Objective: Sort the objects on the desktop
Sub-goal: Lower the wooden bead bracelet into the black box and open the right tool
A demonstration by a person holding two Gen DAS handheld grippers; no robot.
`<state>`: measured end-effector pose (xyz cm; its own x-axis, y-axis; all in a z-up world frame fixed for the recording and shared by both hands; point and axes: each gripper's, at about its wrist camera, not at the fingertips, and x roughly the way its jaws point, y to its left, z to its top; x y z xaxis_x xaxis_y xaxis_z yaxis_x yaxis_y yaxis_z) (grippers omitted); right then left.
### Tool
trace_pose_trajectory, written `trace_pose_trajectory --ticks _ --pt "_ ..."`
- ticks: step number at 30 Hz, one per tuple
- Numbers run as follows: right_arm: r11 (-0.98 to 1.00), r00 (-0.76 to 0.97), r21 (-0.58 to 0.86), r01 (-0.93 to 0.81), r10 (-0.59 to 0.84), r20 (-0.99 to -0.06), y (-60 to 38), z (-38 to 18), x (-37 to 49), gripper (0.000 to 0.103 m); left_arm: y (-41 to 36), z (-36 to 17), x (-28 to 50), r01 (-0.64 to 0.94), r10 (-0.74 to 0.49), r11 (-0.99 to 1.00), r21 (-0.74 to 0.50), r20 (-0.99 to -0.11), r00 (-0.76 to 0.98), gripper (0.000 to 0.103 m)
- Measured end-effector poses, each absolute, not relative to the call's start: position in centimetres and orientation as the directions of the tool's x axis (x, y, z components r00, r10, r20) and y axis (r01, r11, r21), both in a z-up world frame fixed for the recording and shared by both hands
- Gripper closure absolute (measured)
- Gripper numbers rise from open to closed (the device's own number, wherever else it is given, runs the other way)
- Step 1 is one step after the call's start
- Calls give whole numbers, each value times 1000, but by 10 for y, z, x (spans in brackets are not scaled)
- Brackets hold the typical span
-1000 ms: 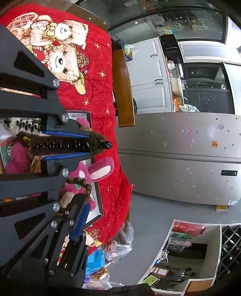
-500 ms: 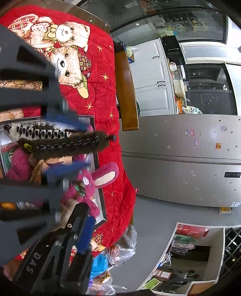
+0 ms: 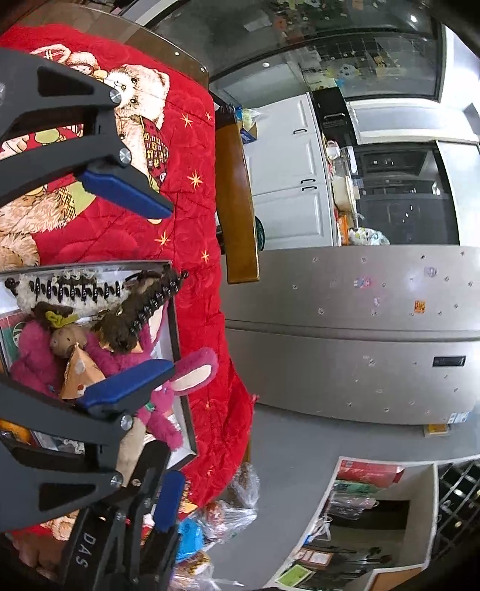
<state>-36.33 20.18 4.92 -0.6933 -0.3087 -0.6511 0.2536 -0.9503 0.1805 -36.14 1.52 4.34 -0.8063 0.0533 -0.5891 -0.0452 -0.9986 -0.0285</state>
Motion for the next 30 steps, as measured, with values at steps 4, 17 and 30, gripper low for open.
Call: trace_pose_trajectory --ticks 4,17,30 --pt "-950 -692 178 258 -310 -652 201 50 -363 51 6 44 -360 -40 69 -997 -62 -594 -802 22" --pt "-957 -715 164 238 -287 -638 209 59 -356 49 17 44 -356 -78 104 -995 -70 -615 -782 22" --pt "-962 -802 112 247 -268 -534 215 118 -278 40 27 92 -279 -132 167 -986 -105 -535 -828 16"
